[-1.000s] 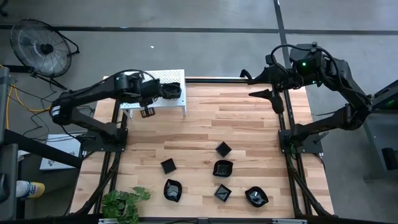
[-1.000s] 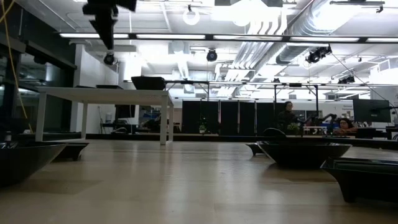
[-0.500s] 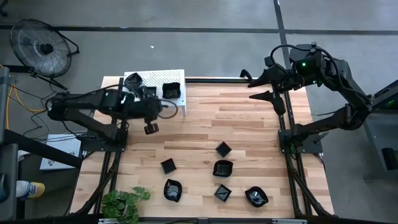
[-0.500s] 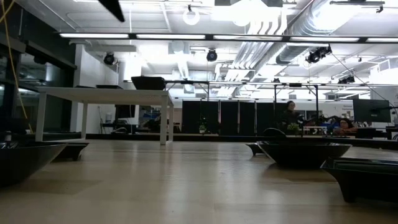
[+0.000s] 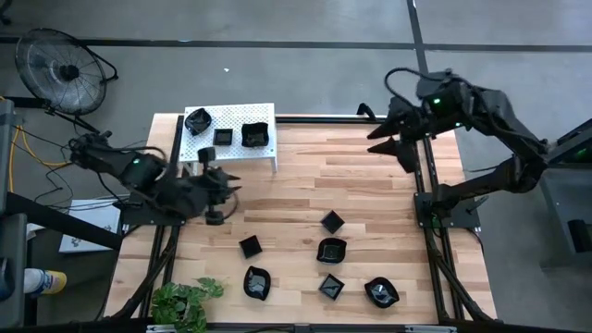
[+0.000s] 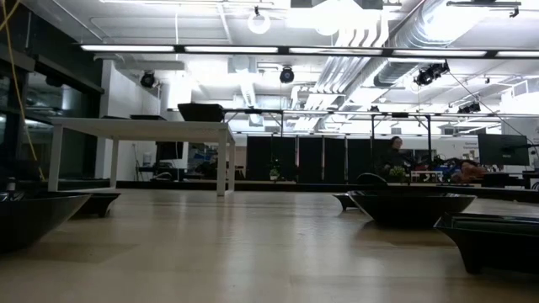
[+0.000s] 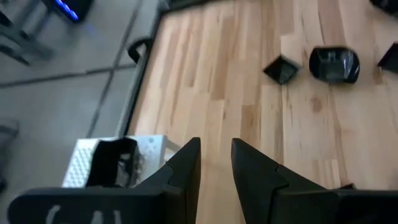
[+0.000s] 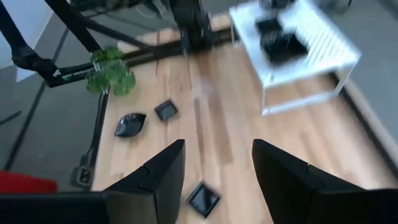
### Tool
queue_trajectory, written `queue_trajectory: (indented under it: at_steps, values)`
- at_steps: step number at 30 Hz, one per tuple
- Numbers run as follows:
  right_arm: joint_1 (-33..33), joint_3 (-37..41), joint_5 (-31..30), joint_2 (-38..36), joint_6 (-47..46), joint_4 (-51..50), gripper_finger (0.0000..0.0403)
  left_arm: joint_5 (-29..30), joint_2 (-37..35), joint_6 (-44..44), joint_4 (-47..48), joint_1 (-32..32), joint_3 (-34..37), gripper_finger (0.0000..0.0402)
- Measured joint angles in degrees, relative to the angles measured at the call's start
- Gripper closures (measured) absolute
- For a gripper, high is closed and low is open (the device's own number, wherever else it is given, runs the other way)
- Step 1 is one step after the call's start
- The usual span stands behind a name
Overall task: Pick & Place Mini shaped plates
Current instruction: Stack the black square plate on top of the black square plate on the shelf
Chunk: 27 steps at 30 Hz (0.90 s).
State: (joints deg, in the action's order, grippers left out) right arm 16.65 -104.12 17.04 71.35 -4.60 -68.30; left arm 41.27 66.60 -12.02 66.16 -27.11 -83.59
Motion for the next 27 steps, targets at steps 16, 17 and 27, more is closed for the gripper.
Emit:
queue_trajectory:
  at_steps: [16,17,27]
  values:
    - [-8.91,36.76,-0.14,0.04,-23.44,20.29,0.022,12.7,-5.43,-0.12,0.98,-12.87,0.0,0.0316]
    - [-9.04,39.28,-0.23,0.04,-24.69,22.7,0.022,12.68,-5.41,-0.12,1.05,-13.22,0.0,0.0316]
    - [-10.97,56.38,0.06,2.81,-30.0,40.47,0.022,11.61,-5.36,-0.52,0.89,-14.27,0.02,0.0316]
